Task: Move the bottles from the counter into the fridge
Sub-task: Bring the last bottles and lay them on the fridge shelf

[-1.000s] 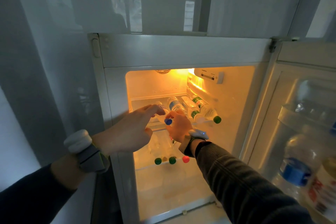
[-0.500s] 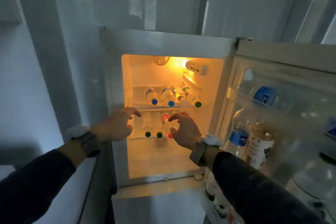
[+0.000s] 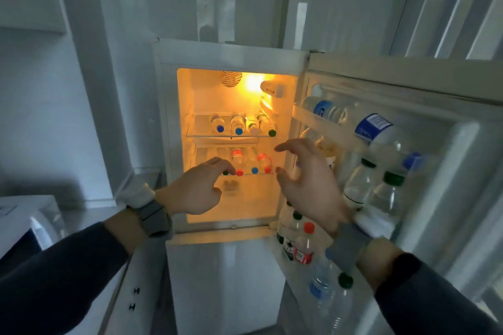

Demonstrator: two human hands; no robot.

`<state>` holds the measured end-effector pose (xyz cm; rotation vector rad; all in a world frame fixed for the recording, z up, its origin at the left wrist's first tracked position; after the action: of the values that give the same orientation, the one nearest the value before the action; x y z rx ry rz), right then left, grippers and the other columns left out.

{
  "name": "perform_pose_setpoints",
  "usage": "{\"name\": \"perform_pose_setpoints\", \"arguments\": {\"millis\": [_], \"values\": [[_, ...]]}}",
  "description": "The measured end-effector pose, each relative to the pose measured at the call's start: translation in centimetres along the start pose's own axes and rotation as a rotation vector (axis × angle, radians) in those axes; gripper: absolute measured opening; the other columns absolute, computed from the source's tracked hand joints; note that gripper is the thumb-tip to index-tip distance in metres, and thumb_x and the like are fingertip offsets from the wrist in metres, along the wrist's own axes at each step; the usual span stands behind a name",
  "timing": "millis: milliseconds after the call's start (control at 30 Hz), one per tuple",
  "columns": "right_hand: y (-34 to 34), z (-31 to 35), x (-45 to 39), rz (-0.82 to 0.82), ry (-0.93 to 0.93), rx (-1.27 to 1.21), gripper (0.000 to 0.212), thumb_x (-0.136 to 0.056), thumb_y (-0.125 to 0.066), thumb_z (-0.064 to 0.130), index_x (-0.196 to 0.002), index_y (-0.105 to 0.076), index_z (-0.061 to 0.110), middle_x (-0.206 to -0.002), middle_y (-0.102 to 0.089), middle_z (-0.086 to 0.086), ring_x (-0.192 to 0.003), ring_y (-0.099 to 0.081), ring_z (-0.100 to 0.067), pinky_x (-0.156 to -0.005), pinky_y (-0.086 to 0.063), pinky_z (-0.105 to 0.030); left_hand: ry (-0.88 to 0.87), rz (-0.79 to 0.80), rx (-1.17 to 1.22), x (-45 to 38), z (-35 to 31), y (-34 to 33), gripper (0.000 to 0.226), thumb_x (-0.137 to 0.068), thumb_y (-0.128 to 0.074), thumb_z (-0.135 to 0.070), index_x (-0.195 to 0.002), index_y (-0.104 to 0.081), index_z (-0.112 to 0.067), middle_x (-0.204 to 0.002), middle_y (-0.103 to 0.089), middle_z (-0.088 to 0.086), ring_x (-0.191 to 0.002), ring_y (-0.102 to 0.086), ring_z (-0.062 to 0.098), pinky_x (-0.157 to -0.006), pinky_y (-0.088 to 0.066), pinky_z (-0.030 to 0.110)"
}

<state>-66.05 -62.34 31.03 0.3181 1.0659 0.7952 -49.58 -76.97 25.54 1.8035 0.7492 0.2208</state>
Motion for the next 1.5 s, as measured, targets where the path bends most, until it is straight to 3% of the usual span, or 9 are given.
{"name": "perform_pose_setpoints", "arguments": {"millis": [100, 233, 367, 533, 700, 867, 1000, 1233, 1500], "values": [[7.9, 1.9, 2.3, -0.205, 0.088, 0.036, 0.035, -0.087, -0.072, 0.008, -0.119, -0.066, 0.021, -0.129, -0.055, 0.007, -0.122, -0.053, -0.01, -0.103, -0.048, -0.034, -0.061, 0.0, -0.02, 1.1, -3.1, 0.2, 0.057, -0.087, -0.054, -0.001, -0.134, -0.049, -0.033, -0.14, -0.046, -0.012, -0.124, -0.053, 0.017, -0.1, -0.047, 0.039], [16.8, 2.2, 6.1, -0.548, 0.177, 0.199, 0.028, -0.086, -0.071, -0.002, -0.111, -0.069, 0.009, -0.126, -0.058, -0.012, -0.123, -0.052, -0.019, -0.103, -0.044, -0.034, -0.115, -0.032, -0.03, 1.8, -5.9, 0.6, 0.055, -0.09, -0.054, -0.003, -0.134, -0.048, -0.033, -0.139, -0.045, -0.014, -0.123, -0.051, 0.014, -0.1, -0.045, 0.038], [22.8, -0.8, 8.2, -0.767, 0.16, 0.346, 0.04, -0.091, -0.07, 0.011, -0.13, -0.064, 0.005, -0.144, -0.044, -0.024, -0.137, -0.042, -0.034, -0.115, -0.037, -0.044, -0.137, -0.042, -0.051, 2.1, -7.3, 0.7, 0.052, -0.092, -0.055, -0.007, -0.135, -0.047, -0.035, -0.138, -0.044, -0.015, -0.125, -0.049, 0.012, -0.101, -0.043, 0.035], [23.6, -5.8, 6.5, -0.6, -0.137, 0.533, 0.081, -0.096, -0.062, 0.052, -0.161, -0.023, 0.023, -0.165, -0.017, -0.018, -0.151, -0.021, -0.041, -0.122, -0.022, -0.059, -0.131, -0.036, -0.049, 2.1, -8.0, 0.9, 0.051, -0.092, -0.056, -0.007, -0.131, -0.046, -0.039, -0.137, -0.044, -0.018, -0.125, -0.047, 0.01, -0.1, -0.041, 0.032], [28.8, -5.8, 7.0, -0.817, -0.094, 0.473, 0.081, -0.094, -0.062, 0.044, -0.161, -0.026, 0.018, -0.165, -0.02, -0.02, -0.15, -0.026, -0.041, -0.121, -0.028, -0.05, -0.146, -0.063, -0.06, 1.9, -8.9, 1.7, 0.051, -0.092, -0.056, -0.008, -0.13, -0.046, -0.04, -0.14, -0.043, -0.019, -0.129, -0.047, 0.012, -0.103, -0.042, 0.037], [28.6, -9.6, 6.4, -0.661, -0.314, 0.329, 0.088, -0.095, -0.058, 0.049, -0.164, -0.006, 0.032, -0.169, -0.008, -0.016, -0.151, -0.024, -0.039, -0.117, -0.032, -0.054, -0.152, -0.064, -0.068, 1.5, -10.2, 2.1, 0.054, -0.092, -0.055, -0.006, -0.132, -0.044, -0.04, -0.144, -0.042, -0.018, -0.133, -0.044, 0.011, -0.097, -0.042, 0.033], [27.6, -10.1, 7.3, -0.721, -0.323, 0.371, 0.08, -0.092, -0.054, 0.043, -0.161, -0.014, 0.033, -0.159, -0.024, -0.024, -0.133, -0.041, -0.047, -0.102, -0.045, -0.059, -0.162, -0.079, -0.061, 1.1, -10.7, 1.7, 0.052, -0.094, -0.055, -0.007, -0.132, -0.045, -0.04, -0.14, -0.042, -0.018, -0.127, -0.045, 0.01, -0.088, -0.039, 0.03], [24.5, -6.8, 8.2, -0.763, -0.204, 0.38, 0.076, -0.096, -0.065, 0.024, -0.161, -0.026, 0.018, -0.157, -0.025, -0.028, -0.142, -0.033, -0.042, -0.116, -0.031, -0.045, -0.165, -0.075, -0.053, 0.1, -10.6, 1.3, 0.053, -0.093, -0.056, -0.007, -0.131, -0.045, -0.041, -0.139, -0.042, -0.019, -0.126, -0.045, 0.008, -0.09, -0.042, 0.031], [18.4, -0.2, 8.6, -0.746, -0.109, 0.288, 0.074, -0.092, -0.066, 0.012, -0.159, -0.034, 0.013, -0.16, -0.02, -0.03, -0.151, -0.023, -0.042, -0.12, -0.031, -0.047, -0.169, -0.079, -0.032, 0.4, -9.0, 1.7, 0.054, -0.091, -0.058, -0.005, -0.127, -0.046, -0.043, -0.137, -0.044, -0.022, -0.125, -0.048, 0.005, -0.097, -0.046, 0.032]]}}
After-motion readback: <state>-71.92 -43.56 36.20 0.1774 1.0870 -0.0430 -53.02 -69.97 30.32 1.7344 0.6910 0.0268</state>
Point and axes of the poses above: each hand's wrist, its own x-axis away from the middle knuckle, its own y-axis out of the back of the hand, z = x × y, the point moved 7 cm from there along -x, towards the middle knuckle
